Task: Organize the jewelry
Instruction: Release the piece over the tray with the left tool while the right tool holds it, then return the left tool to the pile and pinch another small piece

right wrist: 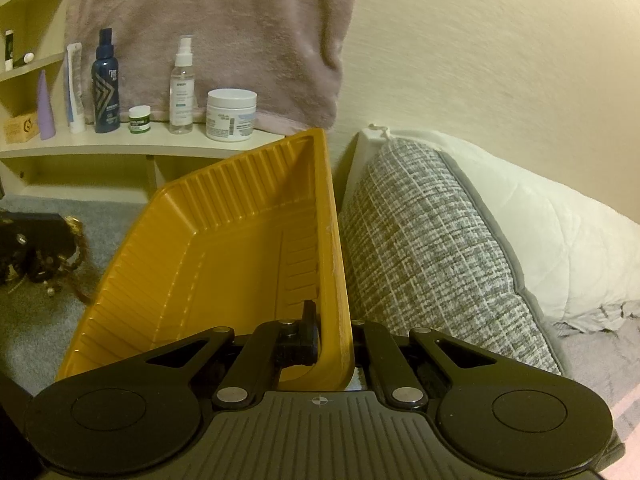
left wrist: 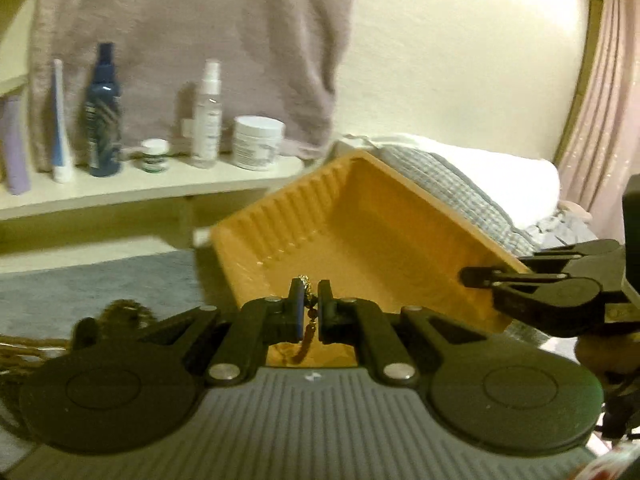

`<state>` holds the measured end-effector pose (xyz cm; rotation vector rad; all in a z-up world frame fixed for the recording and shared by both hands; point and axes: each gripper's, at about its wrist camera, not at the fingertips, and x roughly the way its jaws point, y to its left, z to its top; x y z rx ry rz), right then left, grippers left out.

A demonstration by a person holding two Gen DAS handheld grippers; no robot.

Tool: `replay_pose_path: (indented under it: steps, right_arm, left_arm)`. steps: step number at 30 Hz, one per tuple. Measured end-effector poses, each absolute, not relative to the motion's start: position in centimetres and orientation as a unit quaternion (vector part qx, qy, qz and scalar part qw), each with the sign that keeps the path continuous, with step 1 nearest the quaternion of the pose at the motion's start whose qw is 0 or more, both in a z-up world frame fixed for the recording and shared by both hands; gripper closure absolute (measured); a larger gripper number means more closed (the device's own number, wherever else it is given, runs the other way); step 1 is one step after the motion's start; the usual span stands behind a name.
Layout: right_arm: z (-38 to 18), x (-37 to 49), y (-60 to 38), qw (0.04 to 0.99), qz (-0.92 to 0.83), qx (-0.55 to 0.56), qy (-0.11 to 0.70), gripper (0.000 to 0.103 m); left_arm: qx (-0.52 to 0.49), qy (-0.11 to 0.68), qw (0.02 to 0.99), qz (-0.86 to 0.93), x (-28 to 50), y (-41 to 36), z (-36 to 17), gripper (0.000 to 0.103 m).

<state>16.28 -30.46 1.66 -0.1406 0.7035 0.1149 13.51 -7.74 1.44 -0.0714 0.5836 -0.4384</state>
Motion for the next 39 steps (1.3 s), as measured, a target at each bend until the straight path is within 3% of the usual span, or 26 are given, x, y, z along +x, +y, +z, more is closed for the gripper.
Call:
replay_pose_path:
  steps: [11, 14, 27, 35, 39]
  right_arm:
    - [1.6, 16.3, -30.5, 0.934, 0.056, -0.062, 0.346, 0.099]
    - [1.5, 16.2, -30.6, 0.934, 0.054, -0.059, 0.347, 0.099]
    - [1.3, 16.2, -30.9, 0.935, 0.052, -0.053, 0.348, 0.099]
    - [1.2, 16.3, -30.9, 0.934, 0.051, -0.053, 0.349, 0.099]
    - [1.1, 16.3, -31.0, 0.934, 0.051, -0.052, 0.35, 0.099]
  left_arm:
    - [-0.02, 0.325, 0.917, -0.231, 13.7, -10.3, -1.5, 0.096]
    - [-0.024, 0.326, 0.918, -0.224, 13.3, -9.7, -1.6, 0.082]
    - [-0.019, 0.335, 0.939, -0.074, 10.8, -2.2, -3.7, 0.069]
    - [-0.015, 0.335, 0.941, -0.044, 12.1, -0.7, -4.8, 0.069]
    - [-0.004, 0.335, 0.941, -0.051, 13.1, -1.6, -5.5, 0.079]
